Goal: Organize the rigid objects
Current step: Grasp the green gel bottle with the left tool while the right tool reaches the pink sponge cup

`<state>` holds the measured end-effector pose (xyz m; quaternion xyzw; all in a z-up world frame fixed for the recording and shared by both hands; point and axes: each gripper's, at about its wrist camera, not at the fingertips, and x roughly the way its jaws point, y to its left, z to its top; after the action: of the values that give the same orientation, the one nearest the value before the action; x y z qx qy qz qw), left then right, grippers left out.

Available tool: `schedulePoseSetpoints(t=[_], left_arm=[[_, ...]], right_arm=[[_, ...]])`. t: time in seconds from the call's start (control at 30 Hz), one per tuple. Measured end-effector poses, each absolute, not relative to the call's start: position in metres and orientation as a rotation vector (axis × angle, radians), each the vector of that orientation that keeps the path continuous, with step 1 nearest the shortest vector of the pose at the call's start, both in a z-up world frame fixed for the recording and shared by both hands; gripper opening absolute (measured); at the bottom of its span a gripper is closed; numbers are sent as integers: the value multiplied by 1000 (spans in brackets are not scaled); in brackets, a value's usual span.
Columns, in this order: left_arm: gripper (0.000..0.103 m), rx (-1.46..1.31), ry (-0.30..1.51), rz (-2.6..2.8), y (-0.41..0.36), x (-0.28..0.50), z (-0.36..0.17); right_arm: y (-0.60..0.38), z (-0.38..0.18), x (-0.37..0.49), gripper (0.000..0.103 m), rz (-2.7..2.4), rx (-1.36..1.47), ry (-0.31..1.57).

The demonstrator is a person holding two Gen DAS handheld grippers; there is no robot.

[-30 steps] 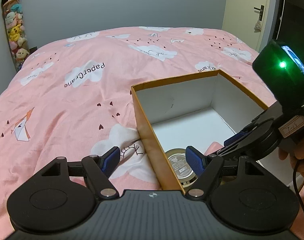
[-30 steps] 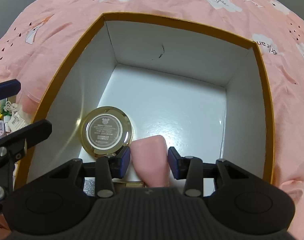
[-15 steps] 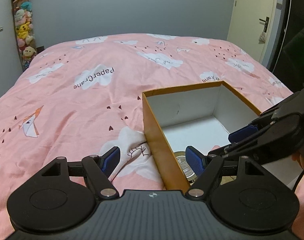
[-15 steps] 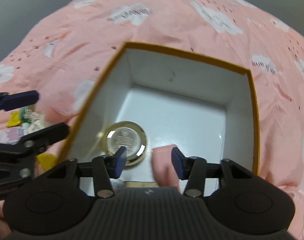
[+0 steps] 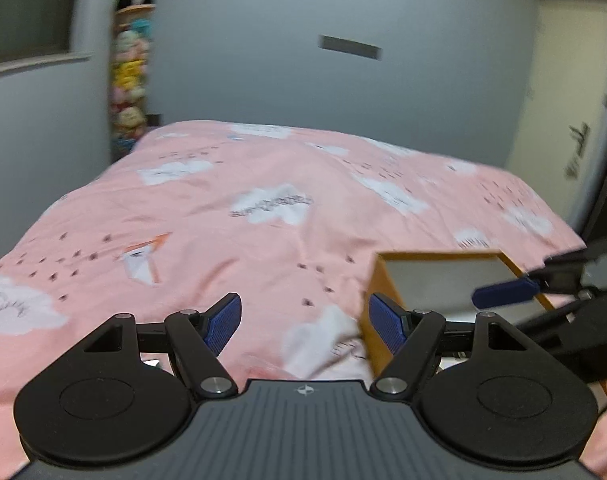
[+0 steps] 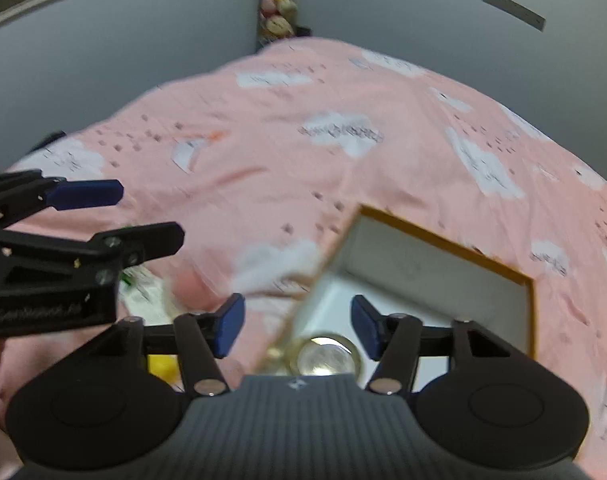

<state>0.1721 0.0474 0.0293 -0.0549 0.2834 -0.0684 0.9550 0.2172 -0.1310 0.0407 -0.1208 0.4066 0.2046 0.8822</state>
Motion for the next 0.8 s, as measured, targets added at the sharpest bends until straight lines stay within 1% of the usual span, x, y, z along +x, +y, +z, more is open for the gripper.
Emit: schedulePoseSetpoints(t=[0.23,0.57,0.8], left_arm=[[87,-219,606,-34,99,177,20],[85,-349,709,37,158,181,-13],[85,-307,787,97,164,193,-39]], right_arm=[[-83,33,216,70,531,-227,807],[-23,-27,227,69,598,-256,958],[-9,-52,247,69,582,-293,1036]])
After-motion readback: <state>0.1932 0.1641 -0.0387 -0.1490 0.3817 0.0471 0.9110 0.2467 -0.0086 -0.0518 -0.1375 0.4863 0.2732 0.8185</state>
